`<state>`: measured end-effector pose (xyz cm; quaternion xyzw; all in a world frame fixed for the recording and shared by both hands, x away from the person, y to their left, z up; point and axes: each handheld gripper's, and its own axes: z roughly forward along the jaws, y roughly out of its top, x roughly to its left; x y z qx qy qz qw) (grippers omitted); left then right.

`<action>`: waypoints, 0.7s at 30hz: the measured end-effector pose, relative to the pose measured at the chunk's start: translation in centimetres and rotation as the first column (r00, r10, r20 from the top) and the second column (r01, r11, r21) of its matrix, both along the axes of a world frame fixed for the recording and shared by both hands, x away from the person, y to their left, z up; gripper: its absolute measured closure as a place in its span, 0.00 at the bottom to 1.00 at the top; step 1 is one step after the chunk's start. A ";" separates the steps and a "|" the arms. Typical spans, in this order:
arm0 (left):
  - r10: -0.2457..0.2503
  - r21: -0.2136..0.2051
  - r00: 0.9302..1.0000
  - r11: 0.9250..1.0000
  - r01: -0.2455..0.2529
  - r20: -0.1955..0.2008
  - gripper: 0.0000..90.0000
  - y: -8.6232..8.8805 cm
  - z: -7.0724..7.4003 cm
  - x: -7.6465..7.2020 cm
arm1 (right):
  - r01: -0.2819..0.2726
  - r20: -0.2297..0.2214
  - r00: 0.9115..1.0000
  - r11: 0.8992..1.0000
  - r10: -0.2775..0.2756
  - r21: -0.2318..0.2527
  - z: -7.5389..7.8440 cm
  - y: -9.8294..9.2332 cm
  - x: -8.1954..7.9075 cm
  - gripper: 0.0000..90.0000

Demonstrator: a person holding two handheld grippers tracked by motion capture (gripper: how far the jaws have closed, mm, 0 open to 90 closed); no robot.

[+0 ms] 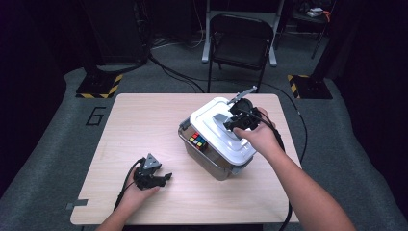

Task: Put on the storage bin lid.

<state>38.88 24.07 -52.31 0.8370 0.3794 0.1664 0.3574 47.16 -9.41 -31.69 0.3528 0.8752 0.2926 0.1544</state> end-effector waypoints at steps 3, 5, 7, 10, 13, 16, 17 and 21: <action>0.000 0.000 1.000 1.000 0.000 0.000 0.42 0.0 0.0 0.0 | -0.008 -0.004 1.000 1.000 0.008 0.001 -0.1 0.5 0.0 0.74; 0.000 0.000 1.000 1.000 0.000 0.000 0.42 0.0 0.0 0.0 | -0.011 -0.003 1.000 1.000 0.011 0.001 -0.1 0.6 0.0 0.74; -0.001 0.000 1.000 1.000 0.001 0.000 0.42 0.0 0.0 0.0 | -0.011 -0.005 1.000 1.000 0.011 0.006 -0.1 0.8 0.0 0.74; -0.003 0.002 1.000 1.000 0.003 -0.003 0.42 0.0 0.0 0.0 | -0.012 -0.010 1.000 1.000 0.012 0.011 -0.2 1.1 0.0 0.74; -0.002 0.002 1.000 1.000 0.002 -0.003 0.42 0.0 0.0 0.0 | -0.019 -0.006 1.000 1.000 0.019 0.013 -0.4 1.5 0.1 0.74; -0.002 0.002 1.000 1.000 0.002 -0.003 0.42 0.0 0.0 0.0 | -0.026 -0.016 1.000 1.000 0.026 0.018 -0.6 1.9 0.1 0.74; -0.002 0.001 1.000 1.000 0.002 -0.001 0.42 0.0 0.0 0.0 | -0.032 -0.019 0.999 0.999 0.032 0.017 -0.8 2.1 0.2 0.74; -0.002 -0.003 1.000 1.000 0.002 0.000 0.42 0.0 0.0 0.0 | -0.028 -0.030 0.999 0.999 0.029 0.023 -1.2 2.9 0.1 0.74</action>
